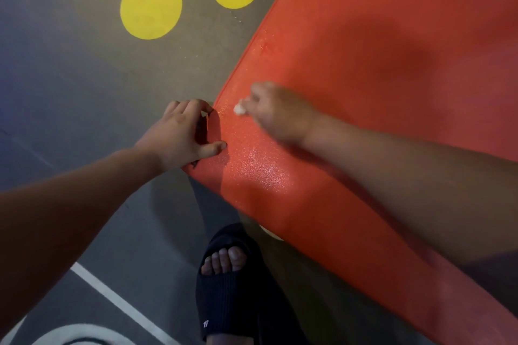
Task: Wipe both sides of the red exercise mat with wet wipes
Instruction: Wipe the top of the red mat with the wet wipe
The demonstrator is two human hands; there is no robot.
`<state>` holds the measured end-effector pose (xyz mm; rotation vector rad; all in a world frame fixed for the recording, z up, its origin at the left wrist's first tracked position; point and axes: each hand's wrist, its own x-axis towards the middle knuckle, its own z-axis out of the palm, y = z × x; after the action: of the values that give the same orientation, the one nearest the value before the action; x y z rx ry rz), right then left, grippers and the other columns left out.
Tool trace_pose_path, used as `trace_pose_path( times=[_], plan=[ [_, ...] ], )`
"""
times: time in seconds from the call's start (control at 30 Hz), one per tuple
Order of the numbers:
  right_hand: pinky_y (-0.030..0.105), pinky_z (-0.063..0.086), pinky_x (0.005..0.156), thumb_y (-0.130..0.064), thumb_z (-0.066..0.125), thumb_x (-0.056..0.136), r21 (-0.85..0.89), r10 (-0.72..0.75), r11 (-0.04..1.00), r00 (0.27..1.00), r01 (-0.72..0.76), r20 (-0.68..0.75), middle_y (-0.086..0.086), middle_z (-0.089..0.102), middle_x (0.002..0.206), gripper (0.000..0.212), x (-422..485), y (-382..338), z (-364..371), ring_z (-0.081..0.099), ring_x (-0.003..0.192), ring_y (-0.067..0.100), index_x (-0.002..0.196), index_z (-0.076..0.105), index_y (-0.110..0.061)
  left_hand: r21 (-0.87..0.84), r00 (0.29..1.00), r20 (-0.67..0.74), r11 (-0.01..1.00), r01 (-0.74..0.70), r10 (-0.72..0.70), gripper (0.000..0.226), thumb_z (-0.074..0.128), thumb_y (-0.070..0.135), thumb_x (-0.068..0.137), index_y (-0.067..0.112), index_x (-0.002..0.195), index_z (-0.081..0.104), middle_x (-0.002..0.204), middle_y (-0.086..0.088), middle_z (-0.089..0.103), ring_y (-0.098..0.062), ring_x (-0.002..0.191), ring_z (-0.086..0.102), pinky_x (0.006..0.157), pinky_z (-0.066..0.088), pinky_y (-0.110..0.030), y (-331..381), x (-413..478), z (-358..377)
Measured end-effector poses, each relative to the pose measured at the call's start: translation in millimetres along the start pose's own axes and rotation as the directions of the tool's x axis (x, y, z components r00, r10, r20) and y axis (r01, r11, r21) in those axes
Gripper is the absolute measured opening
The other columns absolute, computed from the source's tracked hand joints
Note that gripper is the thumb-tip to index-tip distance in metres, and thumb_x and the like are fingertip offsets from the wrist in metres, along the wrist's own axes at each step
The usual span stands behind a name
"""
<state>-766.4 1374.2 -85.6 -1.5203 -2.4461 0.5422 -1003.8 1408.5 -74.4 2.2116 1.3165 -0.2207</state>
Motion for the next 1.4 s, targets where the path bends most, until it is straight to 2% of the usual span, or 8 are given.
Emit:
trace_pose_path(
  times=[0.17, 0.37, 0.6, 0.83, 0.97, 1.07, 1.27, 1.4],
  plan=[
    [0.044, 0.045, 0.075, -0.019, 0.045, 0.097, 0.032, 0.514, 0.855, 0.836, -0.518, -0.193, 0.025, 0.059, 0.099, 0.029, 28.1, 52.3, -24.7, 0.06, 0.09, 0.043, 0.106, 0.07, -0.005, -0.001, 1.0, 0.015, 1.0, -0.003, 0.003, 0.079, 0.077, 0.063, 0.069, 0.019, 0.128, 0.049, 0.116, 0.005, 0.05, -0.02, 0.118, 0.04, 0.101, 0.041, -0.037, 2.0, 4.2, -4.2],
    [0.028, 0.04, 0.067, -0.035, 0.03, 0.096, 0.08, 0.085, 0.993, 0.995, -0.089, 0.057, -0.002, 0.053, 0.089, 0.039, 17.0, -22.9, 4.2, 0.051, 0.079, 0.021, 0.102, 0.063, -0.016, -0.012, 0.999, 0.039, 1.0, -0.009, 0.01, 0.077, 0.078, 0.065, 0.062, 0.019, 0.116, 0.051, 0.104, 0.004, 0.055, -0.019, 0.108, 0.044, 0.094, 0.044, -0.039, -2.4, 10.6, -8.1],
    [0.044, 0.044, 0.08, -0.014, 0.046, 0.098, -0.076, 0.453, 0.878, 0.873, -0.472, -0.182, 0.023, 0.059, 0.107, 0.029, 56.8, 57.6, -17.7, 0.059, 0.097, 0.042, 0.114, 0.068, -0.008, -0.041, 0.999, 0.044, 0.999, 0.005, -0.003, 0.07, 0.085, 0.06, 0.065, 0.022, 0.112, 0.051, 0.101, 0.005, 0.054, -0.014, 0.102, 0.044, 0.086, 0.042, -0.032, -2.8, 10.9, -8.8],
    [0.036, 0.039, 0.068, -0.034, 0.039, 0.102, 0.081, 0.032, 0.996, 0.991, -0.043, 0.132, 0.007, 0.056, 0.096, 0.03, 33.0, -29.1, 14.5, 0.053, 0.085, 0.027, 0.1, 0.058, -0.011, -0.115, 0.998, 0.036, 0.992, 0.047, -0.043, 0.039, 0.085, 0.025, 0.073, 0.022, 0.103, 0.059, 0.094, 0.002, 0.061, -0.016, 0.08, 0.058, 0.068, 0.038, -0.013, -1.7, 12.4, -17.0],
    [0.039, 0.029, 0.067, -0.05, 0.031, 0.09, -0.004, 0.249, 0.969, 0.968, -0.249, -0.025, 0.018, 0.058, 0.103, 0.054, 64.8, 31.8, -1.3, 0.056, 0.093, 0.038, 0.107, 0.062, -0.009, -0.136, 0.999, 0.021, 0.989, 0.05, -0.047, 0.027, 0.067, 0.006, 0.08, 0.015, 0.105, 0.068, 0.094, 0.001, 0.066, -0.02, 0.079, 0.062, 0.071, 0.047, -0.016, -1.3, 14.3, -19.4],
    [0.046, 0.042, 0.078, -0.019, 0.043, 0.098, -0.114, 0.442, 0.876, 0.874, -0.469, -0.2, 0.023, 0.058, 0.109, 0.031, 70.8, 71.7, -17.5, 0.057, 0.099, 0.042, 0.114, 0.067, -0.007, -0.113, 0.998, -0.004, 0.992, 0.06, -0.061, 0.026, 0.057, 0.004, 0.082, 0.015, 0.101, 0.07, 0.094, 0.001, 0.067, -0.021, 0.08, 0.062, 0.075, 0.048, -0.025, 3.9, 21.6, -21.1],
    [0.043, 0.04, 0.056, -0.021, 0.045, 0.096, -0.052, 0.024, 0.998, 0.998, -0.026, -0.051, 0.021, 0.053, 0.085, 0.027, 48.8, 37.8, -5.4, 0.056, 0.076, 0.04, 0.092, 0.064, -0.003, -0.036, 0.994, -0.109, 0.999, 0.009, -0.013, 0.017, 0.057, 0.023, 0.079, 0.02, 0.094, 0.065, 0.093, -0.002, 0.063, -0.029, 0.086, 0.063, 0.076, 0.051, -0.033, 19.2, 38.9, -19.2],
    [0.047, 0.045, 0.078, -0.019, 0.046, 0.099, -0.105, 0.26, 0.953, 0.946, -0.284, -0.196, 0.028, 0.057, 0.101, 0.03, 57.5, 103.1, -45.6, 0.058, 0.094, 0.045, 0.11, 0.069, -0.004, -0.064, 0.983, -0.153, 0.992, -0.11, 0.099, 0.034, 0.053, 0.022, 0.075, 0.015, 0.106, 0.065, 0.106, -0.005, 0.059, -0.029, 0.102, 0.058, 0.089, 0.049, -0.032, 46.0, 47.1, -9.8]
  ],
)
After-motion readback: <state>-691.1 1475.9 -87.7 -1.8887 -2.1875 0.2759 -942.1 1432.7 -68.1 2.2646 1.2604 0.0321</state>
